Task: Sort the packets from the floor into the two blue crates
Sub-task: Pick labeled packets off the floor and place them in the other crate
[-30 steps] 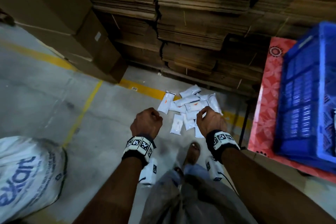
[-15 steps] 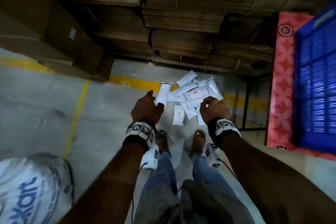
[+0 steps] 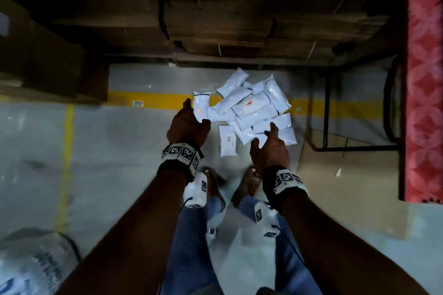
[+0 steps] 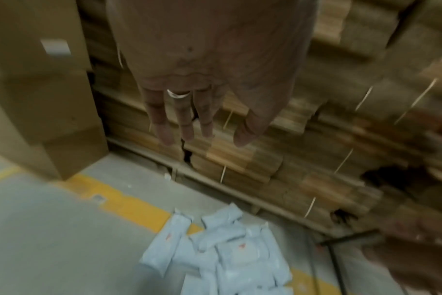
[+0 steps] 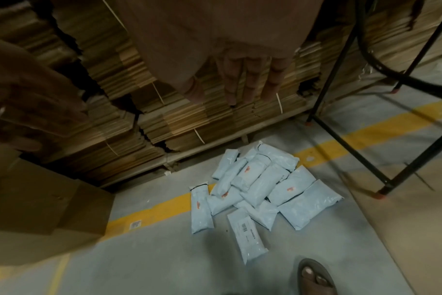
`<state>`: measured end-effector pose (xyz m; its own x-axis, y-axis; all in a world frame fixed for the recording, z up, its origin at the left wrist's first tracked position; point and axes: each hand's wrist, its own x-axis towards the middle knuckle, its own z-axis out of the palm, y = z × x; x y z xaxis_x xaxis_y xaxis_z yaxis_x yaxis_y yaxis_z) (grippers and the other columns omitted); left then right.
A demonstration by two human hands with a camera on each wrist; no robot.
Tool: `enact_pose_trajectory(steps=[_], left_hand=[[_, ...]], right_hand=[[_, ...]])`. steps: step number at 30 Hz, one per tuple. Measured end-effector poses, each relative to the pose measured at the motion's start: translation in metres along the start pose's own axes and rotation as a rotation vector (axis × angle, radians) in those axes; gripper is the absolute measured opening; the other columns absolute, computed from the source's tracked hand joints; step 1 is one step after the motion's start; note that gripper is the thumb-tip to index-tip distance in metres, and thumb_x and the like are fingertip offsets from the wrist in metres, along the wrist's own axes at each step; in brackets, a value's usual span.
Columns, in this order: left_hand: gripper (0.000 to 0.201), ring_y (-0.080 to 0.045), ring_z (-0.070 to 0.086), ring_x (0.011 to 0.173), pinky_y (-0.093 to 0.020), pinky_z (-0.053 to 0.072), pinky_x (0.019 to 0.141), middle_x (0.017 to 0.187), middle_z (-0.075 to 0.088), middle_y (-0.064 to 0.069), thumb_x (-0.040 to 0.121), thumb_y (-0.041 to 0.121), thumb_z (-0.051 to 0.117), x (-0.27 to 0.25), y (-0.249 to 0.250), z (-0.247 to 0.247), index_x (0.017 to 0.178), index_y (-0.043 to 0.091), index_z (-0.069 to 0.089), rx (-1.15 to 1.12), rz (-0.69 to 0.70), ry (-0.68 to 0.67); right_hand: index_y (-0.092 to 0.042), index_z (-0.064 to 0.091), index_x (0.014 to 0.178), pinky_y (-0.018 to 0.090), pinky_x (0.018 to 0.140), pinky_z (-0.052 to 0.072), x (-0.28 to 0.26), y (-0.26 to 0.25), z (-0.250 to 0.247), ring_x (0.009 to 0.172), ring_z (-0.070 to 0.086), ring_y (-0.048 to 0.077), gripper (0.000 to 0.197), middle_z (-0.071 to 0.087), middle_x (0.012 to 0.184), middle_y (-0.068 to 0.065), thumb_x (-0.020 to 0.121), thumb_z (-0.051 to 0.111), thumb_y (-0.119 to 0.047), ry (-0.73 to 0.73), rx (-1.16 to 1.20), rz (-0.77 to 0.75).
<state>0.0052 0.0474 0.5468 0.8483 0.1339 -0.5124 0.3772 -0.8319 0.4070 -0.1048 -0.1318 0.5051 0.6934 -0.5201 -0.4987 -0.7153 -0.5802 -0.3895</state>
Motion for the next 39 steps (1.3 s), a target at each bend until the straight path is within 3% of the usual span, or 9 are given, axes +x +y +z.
enact_pose_trajectory(steps=[3, 9, 14, 17, 21, 25, 28, 35, 39], left_hand=[[0.071, -0.027, 0.048, 0.13, -0.043, 0.042, 0.101, 0.146, 0.046, 0.001, 0.086, 0.038, 0.067, 0.043, -0.031, 0.073, 0.149, 0.03, 0.035, 0.022, 0.007, -0.038], [0.065, -0.026, 0.045, 0.132, -0.041, 0.04, 0.104, 0.146, 0.043, -0.001, 0.086, 0.039, 0.07, 0.145, -0.099, 0.225, 0.144, 0.027, 0.044, 0.083, 0.039, -0.104], [0.072, -0.03, 0.045, 0.131, -0.044, 0.043, 0.103, 0.145, 0.043, -0.006, 0.083, 0.039, 0.071, 0.251, -0.139, 0.327, 0.146, 0.023, 0.041, 0.088, 0.141, -0.081], [0.092, -0.028, 0.032, 0.143, -0.044, 0.035, 0.112, 0.156, 0.032, -0.006, 0.081, 0.042, 0.073, 0.307, -0.153, 0.377, 0.155, 0.024, 0.023, 0.072, 0.213, -0.078], [0.104, -0.025, 0.021, 0.148, -0.046, 0.028, 0.116, 0.161, 0.023, -0.002, 0.079, 0.049, 0.072, 0.359, -0.156, 0.42, 0.158, 0.029, 0.007, 0.137, 0.337, -0.057], [0.096, -0.026, 0.031, 0.143, -0.044, 0.03, 0.113, 0.157, 0.031, 0.0, 0.08, 0.052, 0.07, 0.376, -0.158, 0.446, 0.156, 0.036, 0.013, 0.147, 0.366, -0.057], [0.087, -0.03, 0.042, 0.131, -0.044, 0.036, 0.105, 0.147, 0.041, -0.004, 0.082, 0.05, 0.069, 0.37, -0.162, 0.45, 0.154, 0.036, 0.022, 0.218, 0.32, -0.037], [0.065, -0.034, 0.055, 0.12, -0.045, 0.046, 0.099, 0.135, 0.058, -0.007, 0.086, 0.054, 0.056, 0.367, -0.168, 0.444, 0.146, 0.034, 0.038, -0.014, 0.221, -0.032], [0.058, -0.034, 0.056, 0.118, -0.044, 0.046, 0.1, 0.13, 0.06, -0.01, 0.078, 0.062, 0.058, 0.375, -0.168, 0.437, 0.128, 0.033, 0.057, -0.272, 0.111, -0.066]], right_hand=[[-0.021, 0.01, 0.154, 0.044, 0.099, 0.045, 0.047, 0.029, 0.057, 0.12, 0.054, 0.033, 0.078, 0.056, 0.135, 0.009, 0.091, 0.052, -0.041, -0.033, 0.031, 0.051], [-0.022, 0.02, 0.153, 0.042, 0.108, 0.038, 0.158, 0.096, 0.185, 0.133, 0.043, 0.027, 0.073, 0.045, 0.146, 0.008, 0.092, 0.056, -0.039, -0.026, 0.021, 0.063], [-0.017, 0.029, 0.152, 0.041, 0.112, 0.031, 0.255, 0.136, 0.29, 0.142, 0.028, 0.026, 0.069, 0.035, 0.153, 0.01, 0.091, 0.057, -0.033, 0.059, -0.019, -0.084], [-0.016, 0.034, 0.15, 0.044, 0.109, 0.036, 0.305, 0.148, 0.342, 0.136, 0.034, 0.034, 0.07, 0.033, 0.152, 0.012, 0.088, 0.06, -0.035, 0.168, -0.04, -0.187], [-0.033, 0.021, 0.154, 0.045, 0.1, 0.042, 0.353, 0.146, 0.381, 0.131, 0.032, 0.036, 0.078, 0.01, 0.161, 0.009, 0.087, 0.058, -0.049, 0.243, -0.053, -0.216], [-0.042, 0.009, 0.154, 0.048, 0.1, 0.041, 0.378, 0.147, 0.399, 0.136, 0.025, 0.037, 0.093, -0.01, 0.162, 0.007, 0.08, 0.061, -0.063, 0.173, -0.097, -0.24], [-0.042, 0.011, 0.153, 0.05, 0.1, 0.041, 0.376, 0.147, 0.395, 0.137, 0.026, 0.038, 0.093, -0.015, 0.162, 0.007, 0.079, 0.065, -0.06, 0.127, -0.099, -0.178], [-0.036, 0.021, 0.153, 0.047, 0.107, 0.037, 0.375, 0.159, 0.394, 0.14, 0.027, 0.037, 0.082, -0.01, 0.164, 0.004, 0.085, 0.066, -0.039, 0.118, -0.003, -0.157], [-0.026, 0.032, 0.152, 0.046, 0.114, 0.028, 0.375, 0.164, 0.406, 0.144, 0.023, 0.037, 0.072, 0.004, 0.164, 0.01, 0.086, 0.062, -0.03, 0.283, 0.184, -0.22]])
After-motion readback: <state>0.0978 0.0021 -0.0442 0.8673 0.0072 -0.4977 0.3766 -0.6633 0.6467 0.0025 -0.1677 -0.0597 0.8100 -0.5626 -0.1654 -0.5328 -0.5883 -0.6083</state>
